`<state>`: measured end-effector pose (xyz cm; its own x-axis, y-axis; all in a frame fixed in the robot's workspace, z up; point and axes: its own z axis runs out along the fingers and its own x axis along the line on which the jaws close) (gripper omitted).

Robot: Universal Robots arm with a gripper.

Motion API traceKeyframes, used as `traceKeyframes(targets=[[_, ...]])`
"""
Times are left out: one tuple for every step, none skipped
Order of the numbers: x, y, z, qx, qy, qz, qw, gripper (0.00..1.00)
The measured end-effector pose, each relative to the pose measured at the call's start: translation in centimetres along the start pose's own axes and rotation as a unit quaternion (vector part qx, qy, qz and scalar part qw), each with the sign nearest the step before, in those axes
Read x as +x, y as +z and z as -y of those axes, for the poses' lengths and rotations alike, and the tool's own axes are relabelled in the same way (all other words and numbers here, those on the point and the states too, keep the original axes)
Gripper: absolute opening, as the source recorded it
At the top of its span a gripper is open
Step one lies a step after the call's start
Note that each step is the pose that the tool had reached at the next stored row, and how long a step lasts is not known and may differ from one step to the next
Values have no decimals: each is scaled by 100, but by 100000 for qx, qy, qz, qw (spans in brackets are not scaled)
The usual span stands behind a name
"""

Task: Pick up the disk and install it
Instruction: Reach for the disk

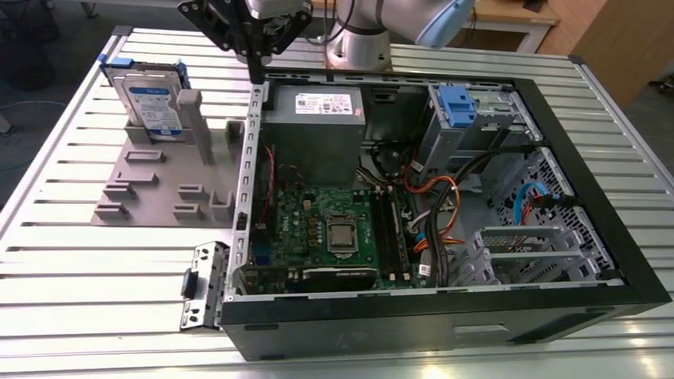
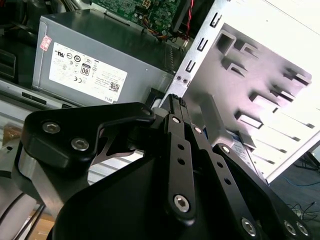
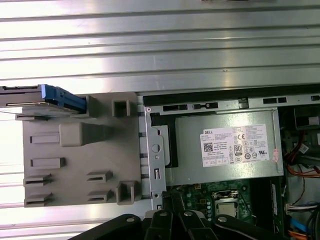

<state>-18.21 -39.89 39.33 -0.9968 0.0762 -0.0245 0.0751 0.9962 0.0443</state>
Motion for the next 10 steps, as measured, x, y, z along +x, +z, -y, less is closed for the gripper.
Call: traceKeyframes(targets=[[6,0,0,-2,1,0,100000,10],[12,-1,1,1,1,-2,100000,10],[18,-1,1,-1,2,1,100000,10],[24,-1,2,-1,1,0,100000,10],[30,-1,2,-1,2,0,100000,10],[35,-1,3,0,1,-1,100000,10],[41,-1,3,-1,0,0,100000,10],[47,-1,4,-1,3,-1,100000,10],[53,-1,4,-2,1,1,100000,10],[58,-1,4,-2,1,1,100000,10]])
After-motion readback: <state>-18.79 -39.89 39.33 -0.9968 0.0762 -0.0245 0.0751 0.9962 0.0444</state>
